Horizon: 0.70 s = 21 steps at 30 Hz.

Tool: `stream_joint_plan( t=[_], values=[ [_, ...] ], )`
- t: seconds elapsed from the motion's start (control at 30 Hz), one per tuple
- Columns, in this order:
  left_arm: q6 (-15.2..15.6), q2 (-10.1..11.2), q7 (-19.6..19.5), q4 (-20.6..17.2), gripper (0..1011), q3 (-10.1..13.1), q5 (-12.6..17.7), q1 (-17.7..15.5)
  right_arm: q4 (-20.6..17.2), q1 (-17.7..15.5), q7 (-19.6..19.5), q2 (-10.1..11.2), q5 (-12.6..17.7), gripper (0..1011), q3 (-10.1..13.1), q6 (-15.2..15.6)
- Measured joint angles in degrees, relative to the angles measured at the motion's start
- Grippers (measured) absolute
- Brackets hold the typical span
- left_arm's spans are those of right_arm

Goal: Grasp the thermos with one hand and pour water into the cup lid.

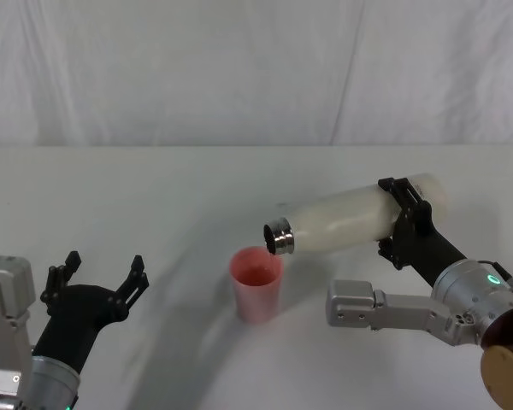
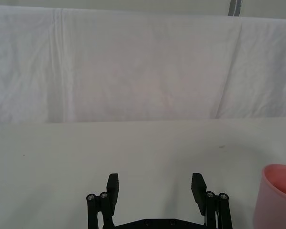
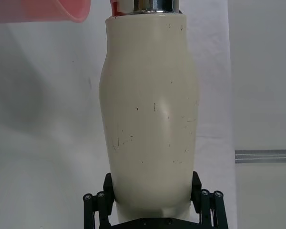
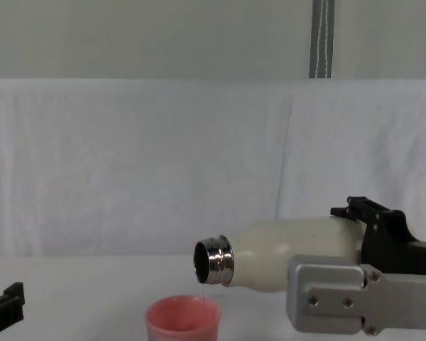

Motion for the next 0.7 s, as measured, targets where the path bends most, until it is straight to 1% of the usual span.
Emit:
stream_joint_plan(
  t=[0.7],
  values=[
    [0.00,0.00,0.00,0.00,1001,0.00,0.00,0.00,0.23,0.51,0.16,-0.08,-0.09,949,-0.30,-0.15]
  ],
)
